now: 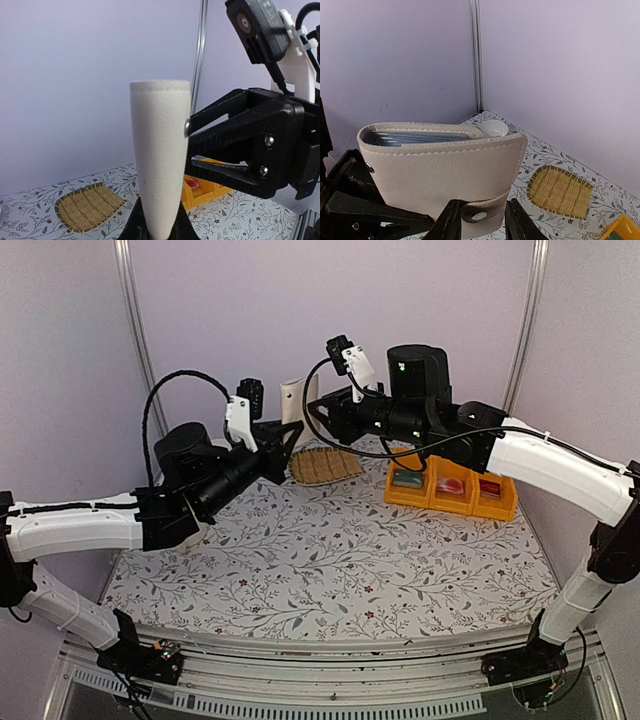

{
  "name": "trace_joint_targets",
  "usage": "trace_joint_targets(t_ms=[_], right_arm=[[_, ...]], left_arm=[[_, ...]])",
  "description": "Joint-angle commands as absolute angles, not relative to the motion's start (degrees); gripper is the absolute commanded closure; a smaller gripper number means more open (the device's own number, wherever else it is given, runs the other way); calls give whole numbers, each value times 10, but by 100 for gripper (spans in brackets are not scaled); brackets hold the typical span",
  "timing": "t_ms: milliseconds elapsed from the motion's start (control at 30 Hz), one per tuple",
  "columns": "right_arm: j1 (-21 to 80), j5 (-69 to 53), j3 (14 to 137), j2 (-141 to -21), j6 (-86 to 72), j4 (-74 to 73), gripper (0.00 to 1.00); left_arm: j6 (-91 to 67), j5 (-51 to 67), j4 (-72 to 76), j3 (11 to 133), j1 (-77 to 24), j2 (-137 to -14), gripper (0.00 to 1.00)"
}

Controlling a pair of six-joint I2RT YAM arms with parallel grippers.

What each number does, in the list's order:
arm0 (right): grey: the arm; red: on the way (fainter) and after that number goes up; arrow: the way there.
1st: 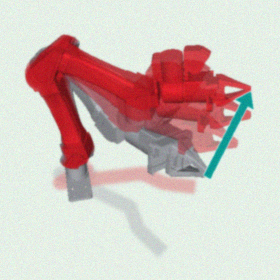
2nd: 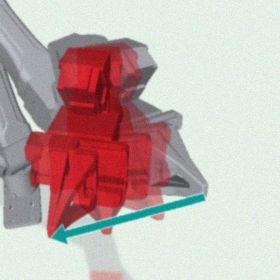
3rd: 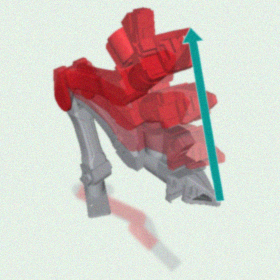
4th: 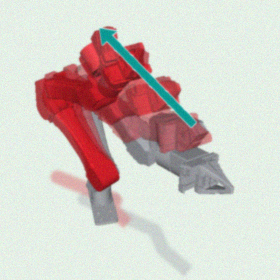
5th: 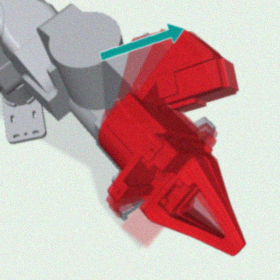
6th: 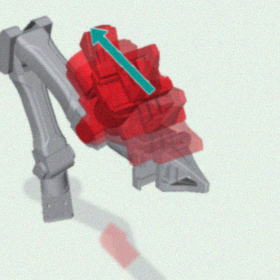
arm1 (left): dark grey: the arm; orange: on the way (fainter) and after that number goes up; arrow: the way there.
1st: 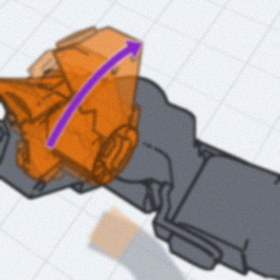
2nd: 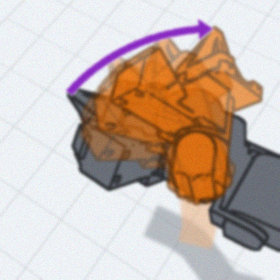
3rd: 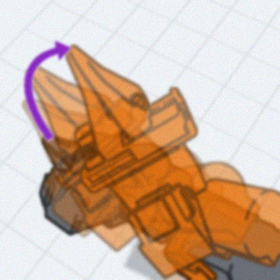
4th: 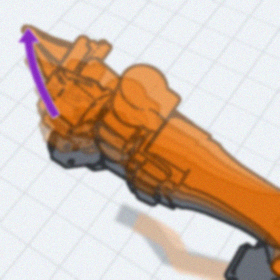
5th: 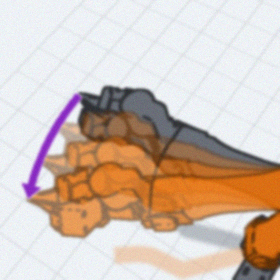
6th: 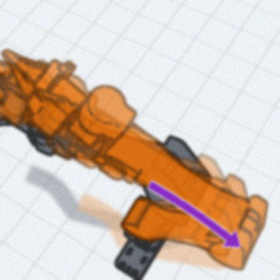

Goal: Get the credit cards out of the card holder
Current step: Open the snap button on the card holder.

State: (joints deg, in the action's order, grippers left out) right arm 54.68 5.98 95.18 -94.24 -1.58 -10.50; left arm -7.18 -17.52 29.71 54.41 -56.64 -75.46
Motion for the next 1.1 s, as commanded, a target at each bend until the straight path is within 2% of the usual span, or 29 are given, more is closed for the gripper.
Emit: trace_joint_targets(t_ms=[0, 333, 533, 800, 833, 867, 933, 1067], right_arm=[[538, 94, 949, -950, -19, -119, 70], [525, 149, 958, -965, -49, -170, 71], [525, 73, 983, -986, -45, -183, 70], [526, 36, 1022, -1019, -61, -228, 71], [526, 40, 1022, -1021, -64, -230, 71], [526, 43, 1023, -1023, -69, -232, 77], [526, 51, 1025, -1024, -75, -234, 95], [521, 49, 1027, -1022, -79, -240, 98]], left_arm=[[-59, -142, 328, 556, -584, -754, 100], [-50, -141, 336, 552, -586, -754, 100], [-48, -142, 339, 552, -586, -758, 100], [-37, -141, 346, 550, -586, -761, 100], [-35, -138, 349, 549, -587, -761, 100], [-35, -135, 354, 547, -587, -761, 100], [-34, -129, 362, 543, -587, -760, 100], [-32, -126, 364, 540, -587, -757, 100]])
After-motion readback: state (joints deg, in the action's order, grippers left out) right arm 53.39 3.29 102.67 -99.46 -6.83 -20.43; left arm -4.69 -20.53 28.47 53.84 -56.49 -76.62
